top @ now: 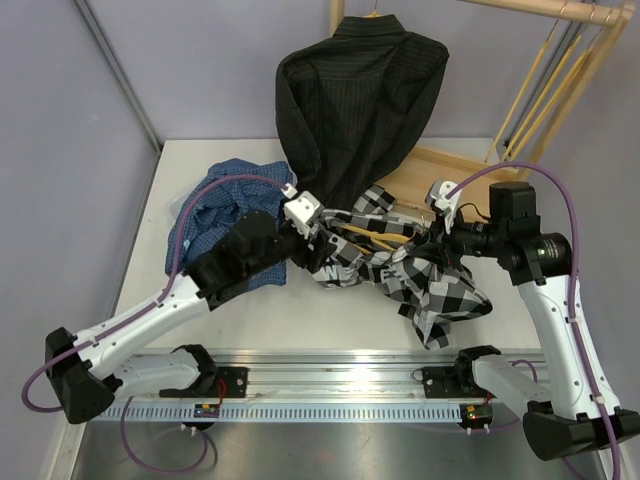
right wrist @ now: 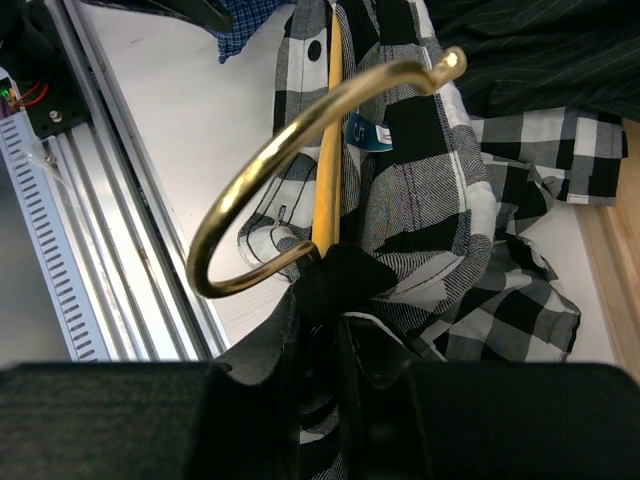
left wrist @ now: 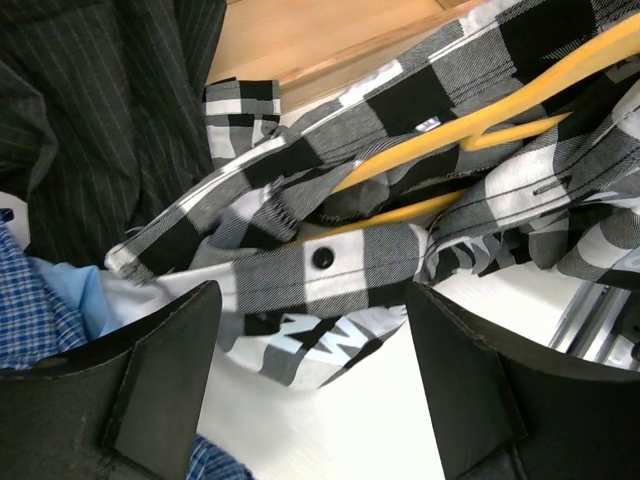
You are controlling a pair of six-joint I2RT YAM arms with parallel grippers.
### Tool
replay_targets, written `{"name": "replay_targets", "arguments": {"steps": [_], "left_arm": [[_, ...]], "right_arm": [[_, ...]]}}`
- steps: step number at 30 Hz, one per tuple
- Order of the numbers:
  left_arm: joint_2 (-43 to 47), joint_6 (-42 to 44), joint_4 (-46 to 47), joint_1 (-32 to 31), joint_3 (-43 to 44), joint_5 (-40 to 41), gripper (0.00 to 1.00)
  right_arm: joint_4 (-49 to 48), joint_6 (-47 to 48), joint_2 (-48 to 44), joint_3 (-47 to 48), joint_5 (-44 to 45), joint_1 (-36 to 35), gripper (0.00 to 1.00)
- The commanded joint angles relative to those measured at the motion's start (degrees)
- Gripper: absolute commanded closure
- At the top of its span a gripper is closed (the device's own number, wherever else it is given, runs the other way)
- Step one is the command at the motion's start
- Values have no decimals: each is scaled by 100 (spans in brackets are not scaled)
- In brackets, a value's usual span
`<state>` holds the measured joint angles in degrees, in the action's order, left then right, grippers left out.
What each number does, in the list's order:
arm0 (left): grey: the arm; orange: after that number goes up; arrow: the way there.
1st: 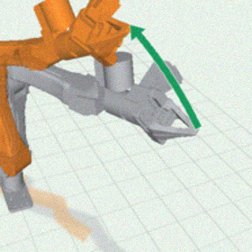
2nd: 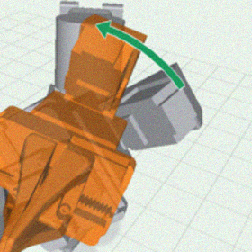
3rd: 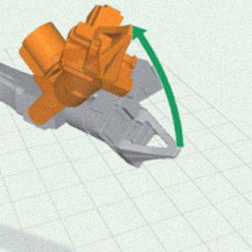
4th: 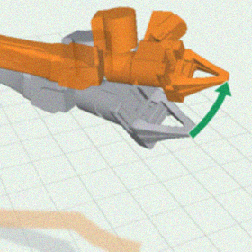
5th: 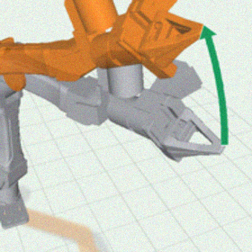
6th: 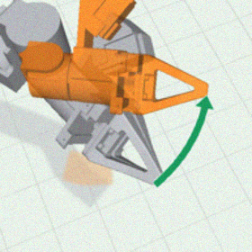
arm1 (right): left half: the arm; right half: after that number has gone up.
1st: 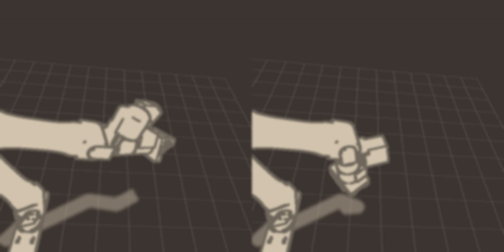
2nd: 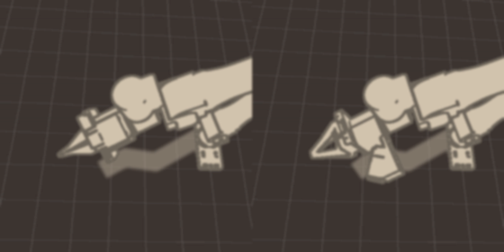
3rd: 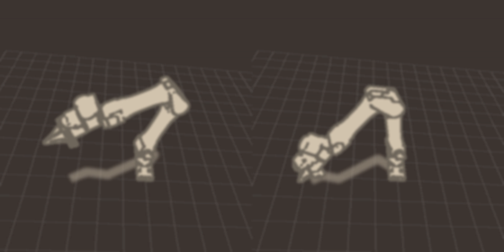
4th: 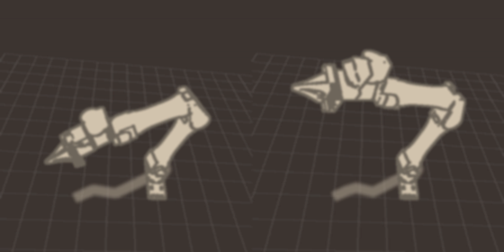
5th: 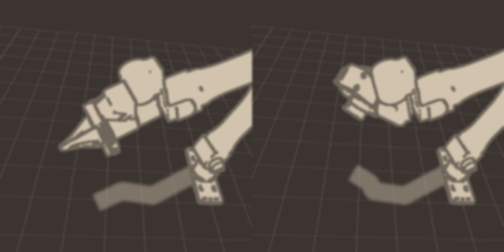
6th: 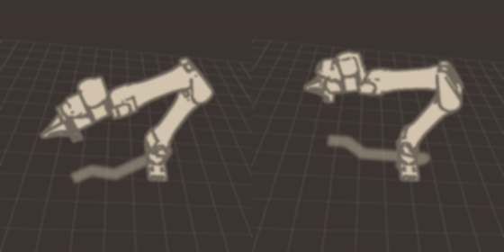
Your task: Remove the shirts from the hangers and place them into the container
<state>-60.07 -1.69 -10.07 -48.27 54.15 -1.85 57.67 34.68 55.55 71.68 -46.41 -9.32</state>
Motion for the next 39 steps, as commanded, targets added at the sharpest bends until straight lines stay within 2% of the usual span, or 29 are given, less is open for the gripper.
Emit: {"name": "replay_targets", "arguments": {"steps": [1, 6, 7, 12, 19, 20, 28, 32, 33, 34, 35, 37, 39], "left_arm": [[-241, 134, 514, -270, 315, 623, 26], [-672, 371, 541, -472, 526, 1448, 40], [-725, 398, 549, -490, 535, 1572, 47], [-883, 512, 602, -508, 588, 2266, 67], [-945, 618, 804, -508, 597, 2637, 92], [-945, 626, 848, -517, 597, 2611, 100], [-857, 600, 980, -508, 562, 2531, 100], [-682, 495, 945, -455, 396, 2427, 98], [-629, 355, 936, -377, 316, 2382, 90], [-567, 276, 927, -315, 246, 2304, 67], [-393, 205, 936, -236, 71, 2077, 55], [-216, -181, 919, 45, -62, 1586, 38], [74, -436, 875, 264, -246, 1259, 34]], "right_arm": [[-335, -216, 17, 303, -412, 18, 100], [-291, -242, 61, 347, -465, 27, 100], [-291, -242, 61, 347, -465, 27, 100], [-291, -242, 53, 312, -465, 27, 100], [-283, -224, 17, 259, -500, 27, 100], [-265, -224, 9, 259, -500, 27, 100], [-221, -163, -27, 197, -448, 27, 100], [-142, -93, -88, 355, 34, 27, 100], [-133, -67, -88, 425, 184, 18, 100], [-116, -14, -106, 565, 464, 27, 100], [-46, 21, -132, 645, 571, 18, 100], [42, 65, -106, 855, 790, 27, 100], [130, 39, -80, 962, 870, 18, 100]]}}
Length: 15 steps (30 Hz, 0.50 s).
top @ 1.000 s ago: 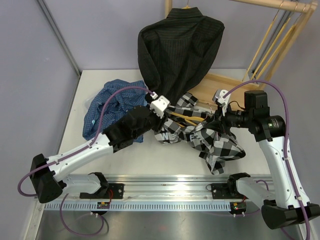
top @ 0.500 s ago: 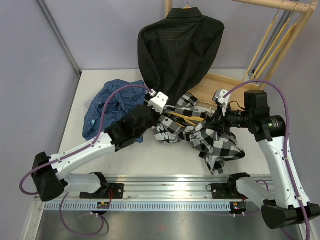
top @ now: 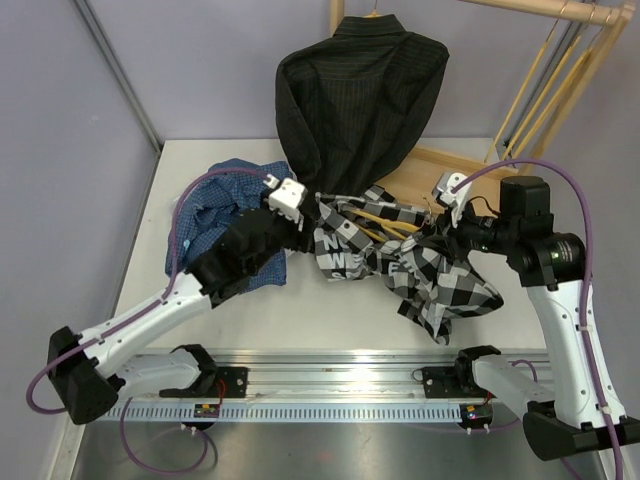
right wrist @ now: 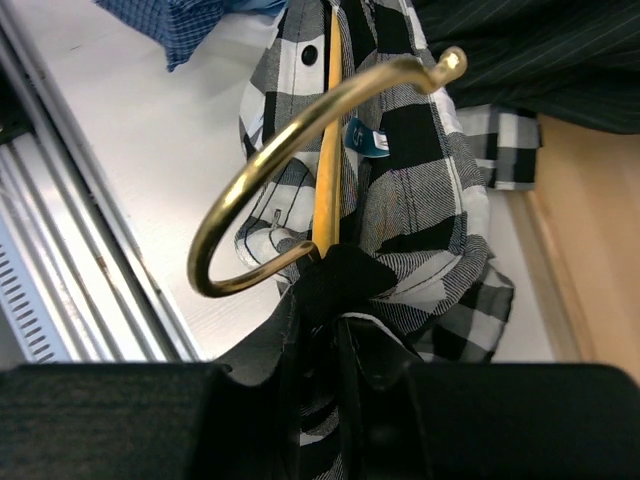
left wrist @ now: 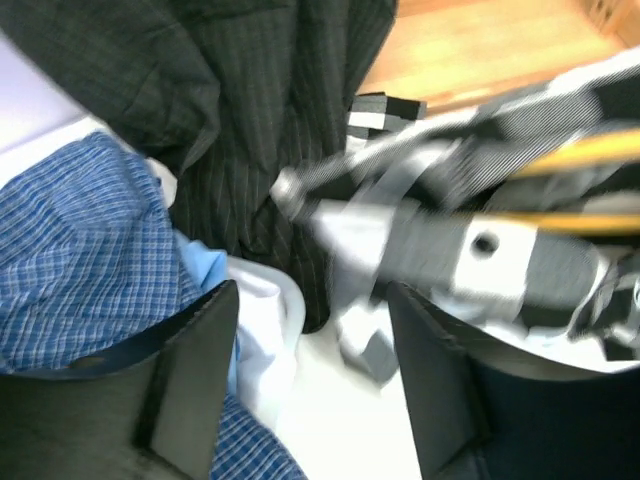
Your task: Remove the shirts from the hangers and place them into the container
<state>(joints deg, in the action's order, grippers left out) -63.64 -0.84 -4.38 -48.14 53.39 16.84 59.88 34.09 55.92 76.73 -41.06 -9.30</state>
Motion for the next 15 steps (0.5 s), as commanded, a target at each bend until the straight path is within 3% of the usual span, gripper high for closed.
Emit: {"name": "replay_targets", "arguments": {"steps": [1, 8, 15], "left_arm": [[518, -574, 298, 287, -249, -882, 29], [721, -540, 280, 349, -777, -2018, 17], [335, -540, 737, 454, -918, -2194, 23]], "right_arm": [[-82, 81, -117, 509, 361, 16, 100], [-99, -25, -73, 641, 221, 25, 100], [-20, -130, -55, 949, 72, 25, 100]]}}
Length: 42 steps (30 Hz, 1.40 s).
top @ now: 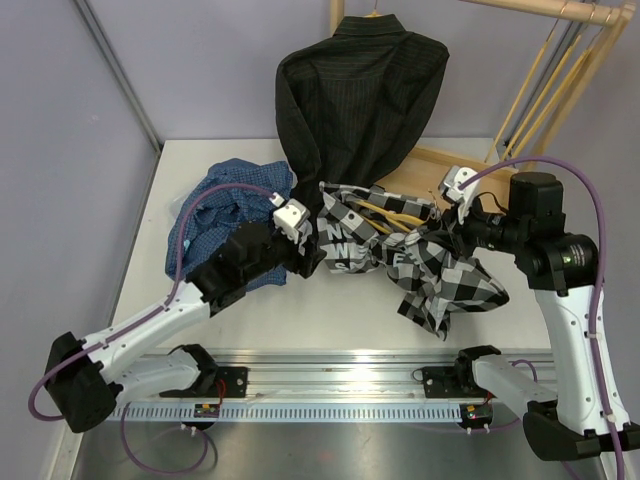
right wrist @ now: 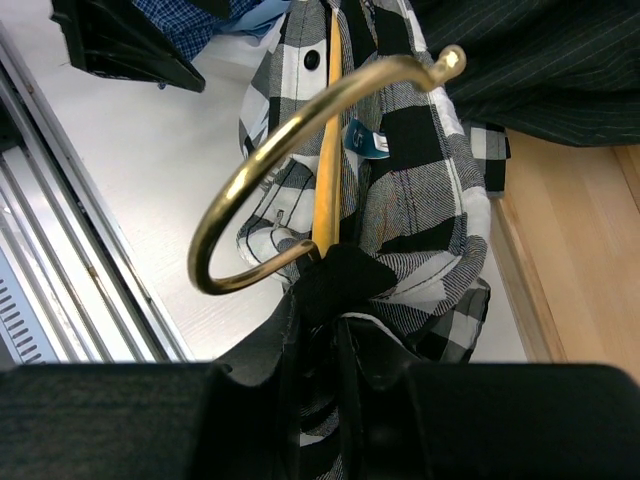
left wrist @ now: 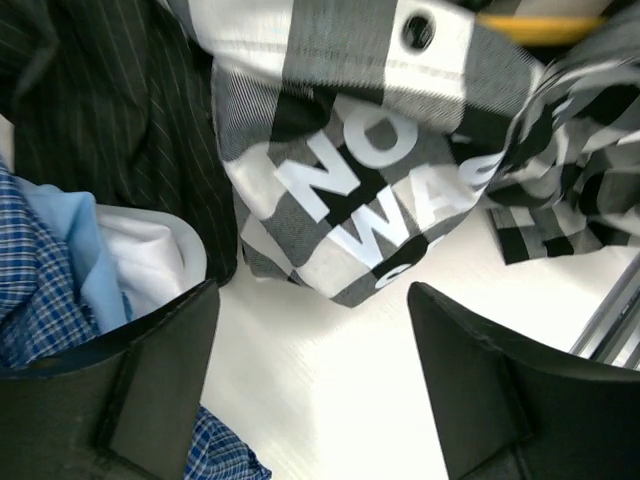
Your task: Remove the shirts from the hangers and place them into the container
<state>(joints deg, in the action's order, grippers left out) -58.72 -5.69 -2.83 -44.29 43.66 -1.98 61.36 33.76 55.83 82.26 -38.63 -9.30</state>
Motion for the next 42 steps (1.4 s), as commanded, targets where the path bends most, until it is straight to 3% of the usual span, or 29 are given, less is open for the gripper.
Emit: {"name": "replay_targets", "arguments": {"steps": [1, 5, 13, 15, 16, 17, 20, 21, 33, 39, 42], "left_arm": [[-236, -81, 617, 87, 107, -268, 24], [-727, -212, 757, 175, 484, -154, 31], [-1220, -345, 907, 307, 934, 180, 34], [-1352, -380, 925, 377, 995, 145, 40], [-1396, -397, 951, 395, 1039, 32, 46], [-1440, -432, 960, 439, 1065, -47, 64], [-1660, -485, 899, 518, 1136, -250, 95], [-1704, -511, 855, 536, 1145, -268, 100], [-2152, -1118, 591, 1203, 793, -347, 100], [-2057, -1232, 582, 1432, 872, -259, 100], [-1863, -1408, 722, 1660, 863, -504, 100]], "right_arm": [[-151, -106, -38, 414, -180, 25, 100], [-125, -133, -55, 414, -259, 25, 100], [-125, -133, -108, 326, -285, 25, 100], [-142, -141, -117, 317, -285, 16, 100], [-142, -141, -125, 317, -294, 25, 100], [-151, -141, -125, 326, -285, 25, 100], [-142, -159, -125, 378, -250, 25, 100], [-160, -168, -134, 422, -189, 25, 100], [103, -229, -55, 1134, -425, 51, 100], [743, 271, 103, 1143, -812, 51, 100], [1131, 675, 182, 1108, -568, 51, 100]]}}
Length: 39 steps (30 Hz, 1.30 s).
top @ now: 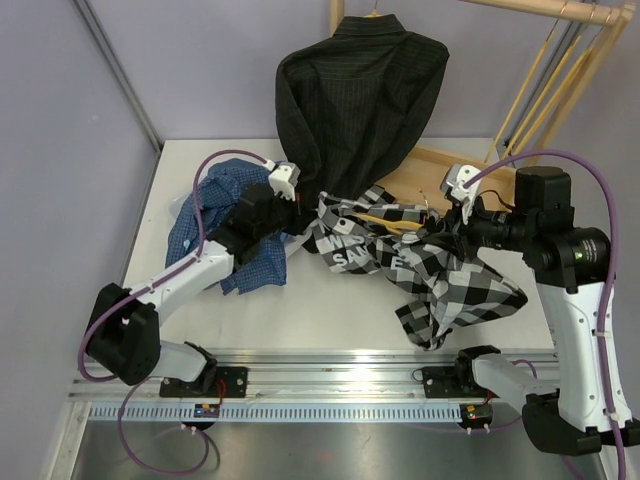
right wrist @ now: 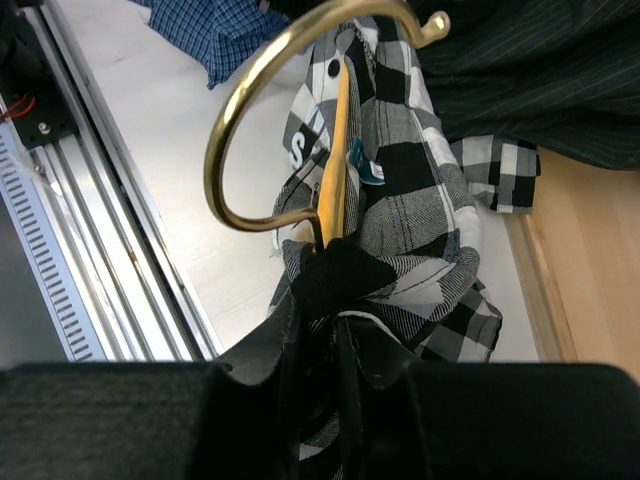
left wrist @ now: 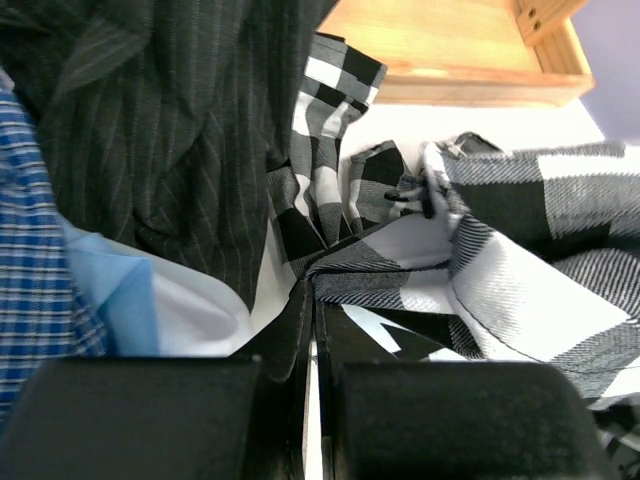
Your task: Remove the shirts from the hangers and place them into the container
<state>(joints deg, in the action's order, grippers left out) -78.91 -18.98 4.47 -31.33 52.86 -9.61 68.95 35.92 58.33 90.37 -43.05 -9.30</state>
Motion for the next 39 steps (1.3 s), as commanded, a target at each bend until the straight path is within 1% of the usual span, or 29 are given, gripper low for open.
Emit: {"name": "replay_targets", "arguments": {"steps": [1, 2, 5, 7, 8, 9, 11, 12, 15, 17, 19, 20, 21, 22, 24, 26, 28, 31, 32, 36, 39], "left_arm": [[331, -105, 19, 426, -39, 197, 100], [437, -88, 62, 444, -30, 135, 100], [815, -18, 343, 453, -22, -234, 100], [982, 26, 510, 453, 22, -672, 100], [1009, 18, 581, 453, 22, -805, 100], [1027, -17, 721, 453, 22, -1119, 100], [1010, -114, 827, 453, 40, -1402, 100], [984, -132, 914, 453, 49, -1691, 100], [860, -246, 1081, 453, 40, -2079, 100], [790, -290, 1021, 453, 92, -1993, 100], [624, -194, 627, 453, 285, -1537, 100], [536, -141, 477, 470, 356, -1388, 100], [344, -115, 189, 479, 513, -1082, 100], [211, -88, 47, 514, 584, -948, 100], [-35, -88, -278, 558, 708, -728, 100], [-396, -53, -603, 593, 866, -657, 100], [-702, 8, -806, 602, 971, -709, 100], [-845, 70, -1000, 602, 946, -911, 100], [-810, 79, -1001, 593, 867, -964, 100], [-564, 88, -834, 602, 655, -1219, 100], [-406, 105, -904, 611, 585, -1001, 100]], "right_arm": [[426, 520, -50, 262, -12, 51, 100], [505, 704, -23, 175, 181, 60, 100], [690, 881, 65, -70, 349, 42, 100], [655, 908, 109, -212, 359, 51, 100], [620, 899, 109, -369, 315, 51, 100], [498, 890, 109, -440, 271, 51, 100], [401, 829, 135, -581, 175, 51, 100], [304, 811, 161, -608, 139, 51, 100], [85, 679, 162, -669, 104, 60, 100], [92, 714, 170, -582, 8, 51, 100], [311, 933, 171, -451, -168, 51, 100], [434, 986, 109, -337, -395, 51, 100], [470, 1013, 57, -283, -502, 51, 100], [514, 1074, 13, -222, -590, 51, 100], [532, 1066, -128, -37, -775, 51, 100], [340, 856, -286, 86, -784, 51, 100], [164, 558, -374, 148, -697, 51, 100], [-380, 101, -567, 174, -302, 51, 100], [-513, 21, -603, 139, -31, 51, 100], [-821, -173, -577, 139, 428, 51, 100], [-822, -217, -585, 200, 516, 51, 100]]}}
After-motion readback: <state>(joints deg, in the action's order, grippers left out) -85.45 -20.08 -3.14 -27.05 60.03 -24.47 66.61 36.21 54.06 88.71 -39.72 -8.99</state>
